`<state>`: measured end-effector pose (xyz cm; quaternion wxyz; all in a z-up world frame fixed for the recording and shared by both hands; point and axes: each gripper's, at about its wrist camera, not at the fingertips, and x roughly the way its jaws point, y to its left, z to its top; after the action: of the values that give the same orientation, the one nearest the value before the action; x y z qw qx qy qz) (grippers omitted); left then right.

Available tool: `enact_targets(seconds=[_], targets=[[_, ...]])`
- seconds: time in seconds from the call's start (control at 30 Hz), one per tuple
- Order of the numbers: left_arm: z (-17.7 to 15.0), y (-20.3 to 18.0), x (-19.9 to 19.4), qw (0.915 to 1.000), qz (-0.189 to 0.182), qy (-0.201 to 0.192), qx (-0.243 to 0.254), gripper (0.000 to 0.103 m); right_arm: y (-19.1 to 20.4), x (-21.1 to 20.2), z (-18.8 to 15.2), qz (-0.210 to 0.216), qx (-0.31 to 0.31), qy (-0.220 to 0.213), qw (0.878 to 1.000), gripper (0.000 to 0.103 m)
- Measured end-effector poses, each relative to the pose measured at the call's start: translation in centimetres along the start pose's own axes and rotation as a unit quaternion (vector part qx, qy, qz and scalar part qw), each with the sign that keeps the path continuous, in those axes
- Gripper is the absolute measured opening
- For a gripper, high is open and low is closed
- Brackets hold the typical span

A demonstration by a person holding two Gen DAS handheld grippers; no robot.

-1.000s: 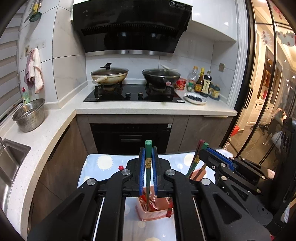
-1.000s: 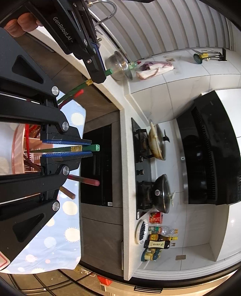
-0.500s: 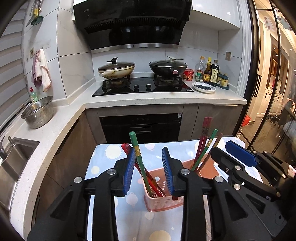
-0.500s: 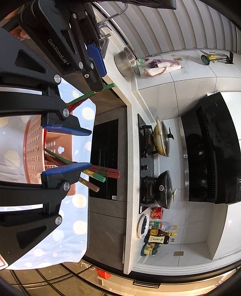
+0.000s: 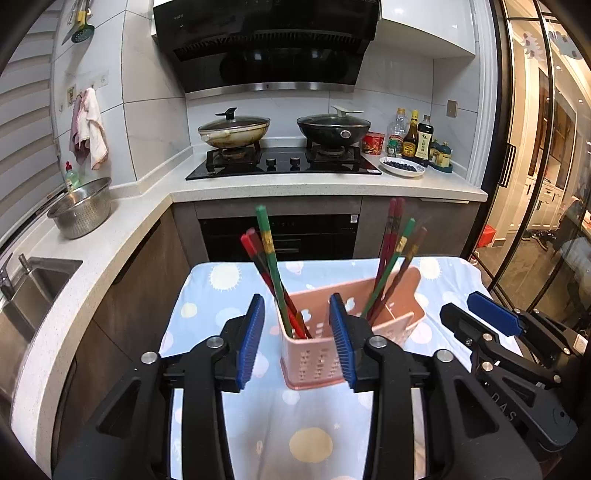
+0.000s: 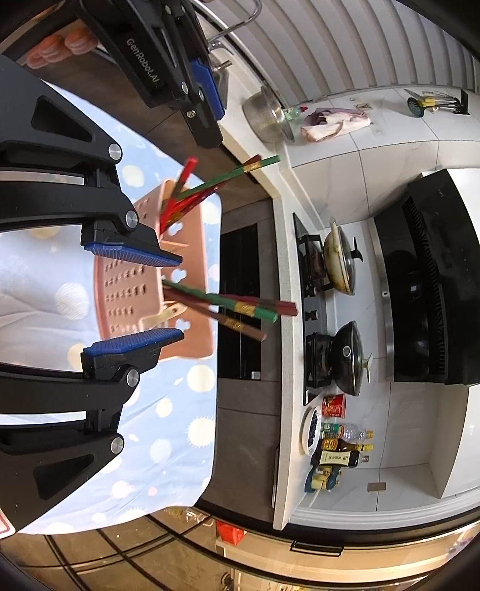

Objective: Organize utensils
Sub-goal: 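Open both tools and withdraw them from the pink holder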

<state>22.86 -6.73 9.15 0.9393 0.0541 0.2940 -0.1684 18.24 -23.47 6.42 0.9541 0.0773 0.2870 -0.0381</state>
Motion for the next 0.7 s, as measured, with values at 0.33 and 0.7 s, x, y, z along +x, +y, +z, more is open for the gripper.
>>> enact_targets(seconds=[0.33, 0.7], targets=[[-4.3, -1.3, -0.8, 0.9996, -0.001, 0.027, 0.001, 0.04, -0.8, -1.7, -3.5, -0.019, -0.003, 0.019, 1.0, 0.035], [-8.4, -2.7, -1.3, 0.9983, 0.003, 0.058, -0.004, 0.041, -1.6, -3.4, -7.2, -0.026, 0.001, 0.038, 0.999, 0.038]])
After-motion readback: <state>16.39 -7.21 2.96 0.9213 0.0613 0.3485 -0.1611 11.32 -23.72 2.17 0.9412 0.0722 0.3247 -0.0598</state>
